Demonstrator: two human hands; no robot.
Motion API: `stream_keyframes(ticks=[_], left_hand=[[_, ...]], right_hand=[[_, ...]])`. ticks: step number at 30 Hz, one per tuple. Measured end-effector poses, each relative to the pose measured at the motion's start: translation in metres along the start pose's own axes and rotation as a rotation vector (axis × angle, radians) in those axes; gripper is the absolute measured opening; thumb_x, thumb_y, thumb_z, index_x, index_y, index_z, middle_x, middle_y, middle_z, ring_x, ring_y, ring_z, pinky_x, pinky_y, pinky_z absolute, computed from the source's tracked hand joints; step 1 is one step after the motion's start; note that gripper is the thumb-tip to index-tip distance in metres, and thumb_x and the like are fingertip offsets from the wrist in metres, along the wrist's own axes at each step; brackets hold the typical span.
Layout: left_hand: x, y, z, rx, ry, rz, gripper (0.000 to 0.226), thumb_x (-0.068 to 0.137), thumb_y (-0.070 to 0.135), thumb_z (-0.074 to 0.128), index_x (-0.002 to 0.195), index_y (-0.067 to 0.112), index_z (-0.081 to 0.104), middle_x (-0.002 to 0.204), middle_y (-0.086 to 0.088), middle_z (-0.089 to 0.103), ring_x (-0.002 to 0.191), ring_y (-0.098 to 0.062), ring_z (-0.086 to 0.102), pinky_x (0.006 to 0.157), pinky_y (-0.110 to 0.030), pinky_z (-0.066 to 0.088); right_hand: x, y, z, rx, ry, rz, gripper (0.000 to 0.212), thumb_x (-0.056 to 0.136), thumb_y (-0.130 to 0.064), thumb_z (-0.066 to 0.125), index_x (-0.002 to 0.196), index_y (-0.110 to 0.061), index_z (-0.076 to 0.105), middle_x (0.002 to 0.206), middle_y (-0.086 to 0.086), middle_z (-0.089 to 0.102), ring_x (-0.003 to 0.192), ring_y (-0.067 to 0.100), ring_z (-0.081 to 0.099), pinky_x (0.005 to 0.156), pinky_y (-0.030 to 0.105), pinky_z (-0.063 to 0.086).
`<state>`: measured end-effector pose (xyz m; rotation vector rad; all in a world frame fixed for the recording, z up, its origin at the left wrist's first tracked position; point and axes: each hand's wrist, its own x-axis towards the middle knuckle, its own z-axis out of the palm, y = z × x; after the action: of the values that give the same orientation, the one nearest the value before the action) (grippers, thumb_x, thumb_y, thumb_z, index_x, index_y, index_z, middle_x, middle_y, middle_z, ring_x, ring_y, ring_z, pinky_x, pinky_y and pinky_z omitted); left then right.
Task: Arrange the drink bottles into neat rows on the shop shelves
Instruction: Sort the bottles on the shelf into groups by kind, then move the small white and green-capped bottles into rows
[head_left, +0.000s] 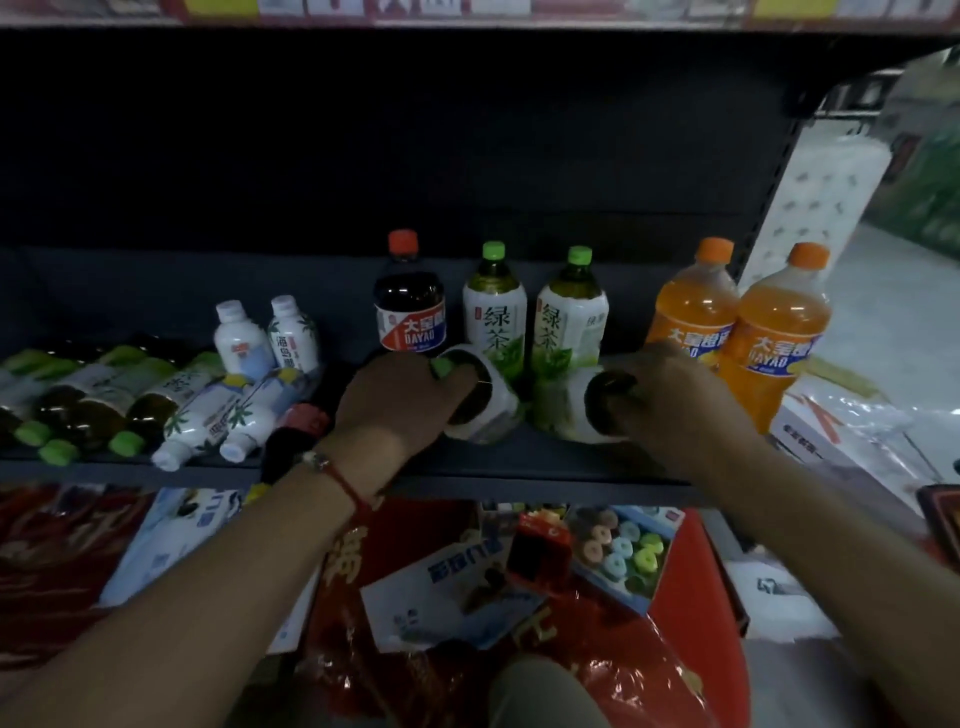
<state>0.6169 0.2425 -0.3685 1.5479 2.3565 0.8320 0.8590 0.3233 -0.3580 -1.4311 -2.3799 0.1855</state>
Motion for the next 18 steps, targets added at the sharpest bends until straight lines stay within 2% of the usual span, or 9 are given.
stream_keyframes(ticks=[1, 3, 6, 8, 9, 11, 13, 15, 18], left_hand=[[0.002, 0.005, -0.002, 0.002, 0.046, 0.055, 0.054, 0.094, 0.056, 0.05, 0.069, 0.009, 0.062, 0.066, -0.006, 0.061, 0.06, -0.019, 0.057, 0.05, -0.03, 0.04], [0.011, 0.015, -0.002, -0.061, 0.108, 0.128, 0.052, 0.095, 0.05, 0.054, 0.057, 0.015, 0.049, 0.054, 0.0, 0.049, 0.051, -0.014, 0.048, 0.047, -0.028, 0.028], [0.038, 0.028, 0.005, -0.036, 0.163, 0.219, 0.045, 0.095, 0.046, 0.058, 0.06, 0.02, 0.048, 0.056, 0.007, 0.048, 0.052, -0.006, 0.047, 0.045, -0.022, 0.03], [0.055, 0.039, 0.014, 0.066, 0.206, 0.286, 0.031, 0.096, 0.045, 0.058, 0.08, 0.018, 0.055, 0.066, 0.011, 0.052, 0.058, -0.006, 0.049, 0.047, -0.017, 0.031], [0.061, 0.042, 0.022, 0.131, 0.227, 0.315, 0.03, 0.096, 0.046, 0.057, 0.099, 0.016, 0.056, 0.074, 0.009, 0.056, 0.062, -0.01, 0.054, 0.05, -0.021, 0.034], [0.069, 0.044, 0.037, 0.201, 0.214, 0.312, 0.059, 0.095, 0.049, 0.057, 0.136, 0.01, 0.039, 0.091, 0.0, 0.063, 0.076, -0.021, 0.063, 0.059, -0.029, 0.04], [0.07, 0.038, 0.049, 0.109, 0.169, 0.294, 0.069, 0.094, 0.049, 0.058, 0.144, 0.011, 0.029, 0.102, -0.007, 0.065, 0.083, -0.024, 0.065, 0.064, -0.032, 0.047], [0.069, 0.031, 0.056, 0.054, 0.19, 0.306, 0.066, 0.095, 0.049, 0.057, 0.143, 0.012, 0.033, 0.107, -0.01, 0.065, 0.089, -0.024, 0.064, 0.07, -0.035, 0.05], [0.07, 0.022, 0.064, 0.123, 0.254, 0.35, 0.069, 0.094, 0.059, 0.043, 0.142, 0.01, 0.038, 0.112, -0.01, 0.064, 0.093, -0.023, 0.064, 0.075, -0.039, 0.054]], right_hand=[[0.009, 0.001, -0.006, 0.033, 0.002, -0.011, 0.028, 0.091, -0.023, 0.058, 0.119, -0.021, 0.064, 0.118, 0.006, 0.057, 0.089, 0.021, 0.062, 0.072, 0.036, 0.056], [0.027, -0.001, -0.014, 0.091, -0.01, -0.013, 0.025, 0.091, -0.025, 0.059, 0.115, -0.022, 0.066, 0.111, 0.006, 0.062, 0.087, 0.02, 0.063, 0.072, 0.037, 0.057], [0.053, -0.002, -0.016, 0.13, 0.027, -0.019, 0.028, 0.092, -0.026, 0.059, 0.119, -0.023, 0.063, 0.109, 0.004, 0.062, 0.089, 0.019, 0.062, 0.071, 0.035, 0.055], [0.07, -0.002, -0.012, 0.123, 0.078, -0.034, 0.028, 0.093, -0.026, 0.057, 0.121, -0.023, 0.061, 0.103, 0.005, 0.063, 0.085, 0.019, 0.061, 0.064, 0.031, 0.049], [0.079, -0.002, -0.008, 0.116, 0.107, -0.047, 0.027, 0.093, -0.027, 0.056, 0.12, -0.023, 0.061, 0.1, 0.005, 0.063, 0.083, 0.02, 0.061, 0.063, 0.03, 0.047], [0.094, -0.001, 0.004, 0.149, 0.145, -0.068, 0.023, 0.094, -0.028, 0.055, 0.116, -0.022, 0.059, 0.104, 0.006, 0.061, 0.089, 0.023, 0.06, 0.067, 0.033, 0.047], [0.105, -0.002, 0.017, 0.282, 0.102, -0.06, 0.026, 0.094, -0.025, 0.054, 0.119, -0.023, 0.052, 0.12, 0.008, 0.054, 0.098, 0.026, 0.058, 0.077, 0.04, 0.052], [0.112, -0.003, 0.029, 0.374, 0.047, -0.054, 0.04, 0.095, -0.025, 0.052, 0.133, -0.027, 0.04, 0.132, 0.009, 0.045, 0.106, 0.029, 0.056, 0.084, 0.044, 0.052], [0.119, -0.007, 0.044, 0.431, 0.082, -0.045, 0.053, 0.097, -0.024, 0.051, 0.145, -0.028, 0.028, 0.139, 0.009, 0.041, 0.115, 0.027, 0.052, 0.083, 0.038, 0.049]])
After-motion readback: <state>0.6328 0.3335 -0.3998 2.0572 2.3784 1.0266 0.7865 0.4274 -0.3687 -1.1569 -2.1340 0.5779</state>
